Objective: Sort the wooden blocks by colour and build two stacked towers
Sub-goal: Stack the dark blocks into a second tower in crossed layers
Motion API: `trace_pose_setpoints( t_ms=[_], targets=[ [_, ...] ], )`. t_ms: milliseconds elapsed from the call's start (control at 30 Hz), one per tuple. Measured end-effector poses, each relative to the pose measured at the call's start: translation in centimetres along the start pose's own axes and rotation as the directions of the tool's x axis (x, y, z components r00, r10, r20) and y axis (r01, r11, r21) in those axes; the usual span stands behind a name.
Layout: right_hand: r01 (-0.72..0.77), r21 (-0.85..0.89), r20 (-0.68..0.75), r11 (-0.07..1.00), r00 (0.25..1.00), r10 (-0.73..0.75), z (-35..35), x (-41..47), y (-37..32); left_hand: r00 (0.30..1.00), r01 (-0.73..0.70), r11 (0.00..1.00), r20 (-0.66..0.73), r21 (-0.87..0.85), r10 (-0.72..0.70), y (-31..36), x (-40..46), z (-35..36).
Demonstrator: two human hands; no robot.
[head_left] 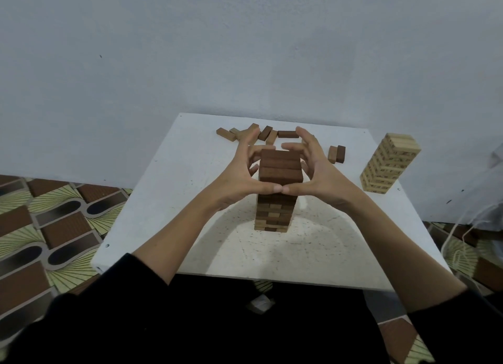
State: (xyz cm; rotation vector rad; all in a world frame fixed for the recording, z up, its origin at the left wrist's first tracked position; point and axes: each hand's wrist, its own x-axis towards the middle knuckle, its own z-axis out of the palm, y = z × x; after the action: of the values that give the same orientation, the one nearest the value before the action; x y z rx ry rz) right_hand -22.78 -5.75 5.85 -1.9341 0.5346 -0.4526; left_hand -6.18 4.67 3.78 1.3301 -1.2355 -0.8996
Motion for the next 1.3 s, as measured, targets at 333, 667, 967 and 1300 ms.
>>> trace_pose_setpoints(
  t_ms=[333,667,967,1300],
  targets=[
    [-0.277,-0.067,-0.412,0.958,0.882,0.227,-2.8,3.2,3.3,0.975,0.178,0.98,-0.154,0.092,-0.163,-1.5,2.2,-2.6],
    [-0.475,-0.515,-0.356,0.713,0.876,0.327,-6.3,9.9,9.5,0.957,0.289,0.82,-0.165,0.494,-0.238,-6.3,7.9,-5.9],
    [-0.364,-0.733,-0.246,0.574,0.929,0.275,-5.3,13.5,12.6,0.987,0.156,0.855,-0.043,0.495,-0.155,-7.6,12.8,-4.3],
    [-0.514,-0.628,-0.602,0.584,0.797,0.055,-5.9,13.5,13.4,0.965,-0.005,0.741,0.199,0.672,-0.174,-8.3,18.0,-0.6]
  ],
)
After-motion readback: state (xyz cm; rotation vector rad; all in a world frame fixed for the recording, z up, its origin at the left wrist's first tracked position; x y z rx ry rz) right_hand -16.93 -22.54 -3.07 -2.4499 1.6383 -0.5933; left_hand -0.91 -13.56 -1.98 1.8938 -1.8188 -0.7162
